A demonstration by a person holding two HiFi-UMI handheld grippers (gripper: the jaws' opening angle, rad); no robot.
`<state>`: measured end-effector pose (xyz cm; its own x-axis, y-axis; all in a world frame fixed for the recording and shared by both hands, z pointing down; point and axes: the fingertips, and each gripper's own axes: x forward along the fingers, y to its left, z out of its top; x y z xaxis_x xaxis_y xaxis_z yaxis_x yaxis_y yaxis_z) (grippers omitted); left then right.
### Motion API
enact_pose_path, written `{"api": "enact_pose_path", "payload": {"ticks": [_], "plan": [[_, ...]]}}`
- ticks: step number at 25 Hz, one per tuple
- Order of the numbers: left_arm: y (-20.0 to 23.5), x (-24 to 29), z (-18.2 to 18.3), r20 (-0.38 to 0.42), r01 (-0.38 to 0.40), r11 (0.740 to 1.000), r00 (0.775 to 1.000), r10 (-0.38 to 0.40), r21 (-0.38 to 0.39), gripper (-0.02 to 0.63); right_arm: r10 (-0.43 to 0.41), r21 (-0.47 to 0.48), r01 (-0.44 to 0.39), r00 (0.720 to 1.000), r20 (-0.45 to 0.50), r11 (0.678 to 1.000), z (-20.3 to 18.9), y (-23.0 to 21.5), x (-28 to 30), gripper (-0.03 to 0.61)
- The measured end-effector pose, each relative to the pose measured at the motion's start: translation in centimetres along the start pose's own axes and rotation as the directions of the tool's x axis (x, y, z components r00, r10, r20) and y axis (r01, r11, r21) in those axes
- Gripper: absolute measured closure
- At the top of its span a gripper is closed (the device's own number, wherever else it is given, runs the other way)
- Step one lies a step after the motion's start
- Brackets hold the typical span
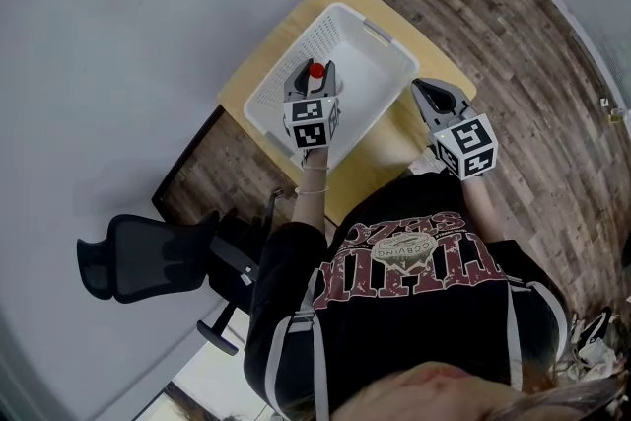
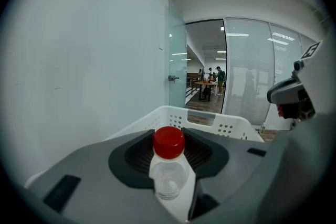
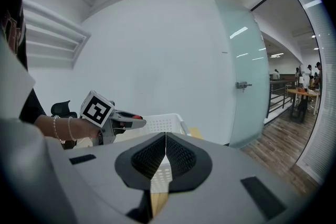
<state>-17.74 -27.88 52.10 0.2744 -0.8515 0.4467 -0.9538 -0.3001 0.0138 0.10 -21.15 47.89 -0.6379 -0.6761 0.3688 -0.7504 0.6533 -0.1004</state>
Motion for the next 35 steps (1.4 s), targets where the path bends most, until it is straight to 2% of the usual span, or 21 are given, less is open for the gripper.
{"api": "enact_pose_path", "payload": {"ticks": [10, 18, 28, 35], "plan": [[-1.3, -1.7, 2.3, 0.021, 0.026, 0.999, 0.999, -0.027, 0.029, 0.414, 0.000, -0.001, 0.000, 1.000, 0.008, 1.000, 0.1, 0.2, -0.7, 0.560], [-3.1, -4.0, 5.5, 0.062, 0.063, 0.996, 0.996, -0.067, 0.062, 0.414, 0.001, -0.001, -0.001, 1.000, 0.015, 1.000, -0.1, 0.4, -1.4, 0.560], [-6.0, -7.4, 9.6, 0.108, 0.132, 0.985, 0.984, -0.145, 0.115, 0.414, 0.014, 0.004, -0.014, 0.999, 0.030, 1.000, -0.2, 0.9, -2.3, 0.560], [-8.7, -10.1, 12.3, 0.146, 0.194, 0.973, 0.966, -0.212, 0.124, 0.414, 0.025, 0.004, -0.025, 0.999, 0.046, 1.000, -0.3, 1.1, -3.4, 0.560]]}}
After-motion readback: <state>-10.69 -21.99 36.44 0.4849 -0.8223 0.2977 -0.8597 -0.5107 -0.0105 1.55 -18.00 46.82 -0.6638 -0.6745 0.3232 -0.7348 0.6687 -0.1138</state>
